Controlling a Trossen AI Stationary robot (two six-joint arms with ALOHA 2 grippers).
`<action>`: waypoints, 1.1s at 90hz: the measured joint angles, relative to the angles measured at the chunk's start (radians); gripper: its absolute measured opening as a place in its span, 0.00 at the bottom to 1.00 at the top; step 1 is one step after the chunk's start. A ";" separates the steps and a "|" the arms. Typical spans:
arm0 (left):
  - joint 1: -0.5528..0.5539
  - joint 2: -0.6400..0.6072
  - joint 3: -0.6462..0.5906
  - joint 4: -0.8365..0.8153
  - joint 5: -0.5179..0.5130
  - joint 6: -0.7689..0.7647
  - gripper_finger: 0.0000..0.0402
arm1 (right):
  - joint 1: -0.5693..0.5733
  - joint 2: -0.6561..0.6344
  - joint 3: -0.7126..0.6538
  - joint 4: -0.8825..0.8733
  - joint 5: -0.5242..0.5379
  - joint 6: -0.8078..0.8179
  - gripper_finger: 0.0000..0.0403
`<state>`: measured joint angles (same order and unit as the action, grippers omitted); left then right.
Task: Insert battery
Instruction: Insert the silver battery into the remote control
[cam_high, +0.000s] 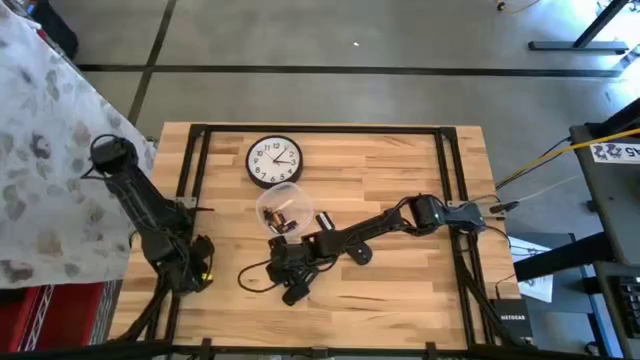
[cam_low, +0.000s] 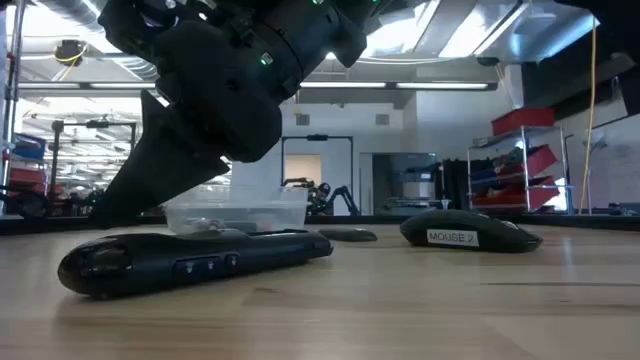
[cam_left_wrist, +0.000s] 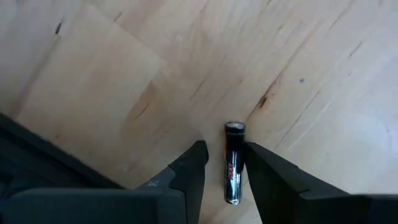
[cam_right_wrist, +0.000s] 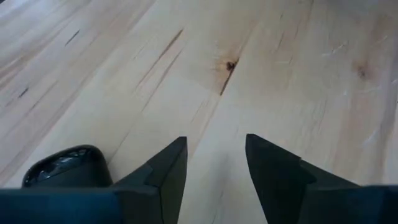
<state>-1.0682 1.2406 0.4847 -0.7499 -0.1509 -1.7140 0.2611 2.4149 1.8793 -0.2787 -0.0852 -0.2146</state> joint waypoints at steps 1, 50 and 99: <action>0.001 0.000 0.000 0.001 -0.003 0.002 0.23 | 0.000 0.000 0.000 0.000 0.000 0.000 0.37; 0.168 0.073 -0.119 0.703 -0.489 0.511 0.06 | 0.009 -0.006 0.002 -0.002 0.123 0.204 0.37; 0.327 0.124 -0.120 0.855 -0.327 0.868 0.22 | 0.020 0.018 0.000 0.029 0.220 0.311 0.37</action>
<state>-0.7410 1.3641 0.3645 0.1051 -0.4774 -0.8458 0.2810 2.4329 1.8793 -0.2501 0.1353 0.0959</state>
